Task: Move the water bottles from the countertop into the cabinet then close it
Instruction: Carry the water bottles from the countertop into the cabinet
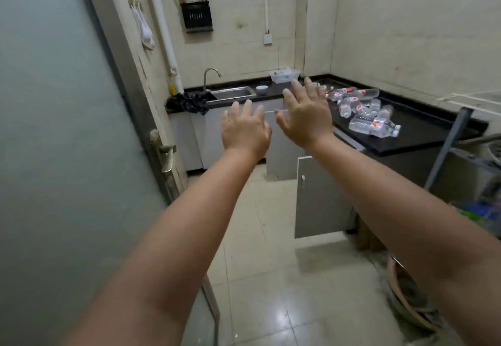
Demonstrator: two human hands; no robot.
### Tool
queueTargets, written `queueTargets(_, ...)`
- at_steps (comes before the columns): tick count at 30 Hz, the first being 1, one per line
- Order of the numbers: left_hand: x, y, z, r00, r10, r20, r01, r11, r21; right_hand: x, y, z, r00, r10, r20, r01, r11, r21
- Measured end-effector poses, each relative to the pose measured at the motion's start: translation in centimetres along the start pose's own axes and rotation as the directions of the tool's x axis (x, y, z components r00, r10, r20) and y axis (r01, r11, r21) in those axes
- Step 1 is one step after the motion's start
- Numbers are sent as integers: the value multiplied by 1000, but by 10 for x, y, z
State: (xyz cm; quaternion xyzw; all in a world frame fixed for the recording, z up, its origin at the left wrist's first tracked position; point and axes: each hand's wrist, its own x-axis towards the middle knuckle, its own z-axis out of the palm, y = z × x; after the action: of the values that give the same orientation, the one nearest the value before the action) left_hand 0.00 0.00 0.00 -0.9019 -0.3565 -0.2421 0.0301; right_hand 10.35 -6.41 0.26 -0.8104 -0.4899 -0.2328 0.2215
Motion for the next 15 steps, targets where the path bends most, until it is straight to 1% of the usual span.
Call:
queueTargets(3, 3, -18, 39, 990, -46, 130, 42, 999, 32, -3, 2, 41, 990, 32, 139, -23, 997, -69)
queueTargets(6, 9, -38, 86, 969, -59, 239, 51, 998, 39, -7, 11, 90, 963, 78, 257, -63, 996, -68)
queueTargets(11, 42, -68, 166, 934, -81, 349, 59, 996, 73, 9, 38, 174, 908, 108, 404, -72, 992, -105)
queueTargets(15, 99, -82, 226, 906, -99, 410, 58, 992, 110, 54, 65, 249, 881, 86, 465, -48, 994, -94)
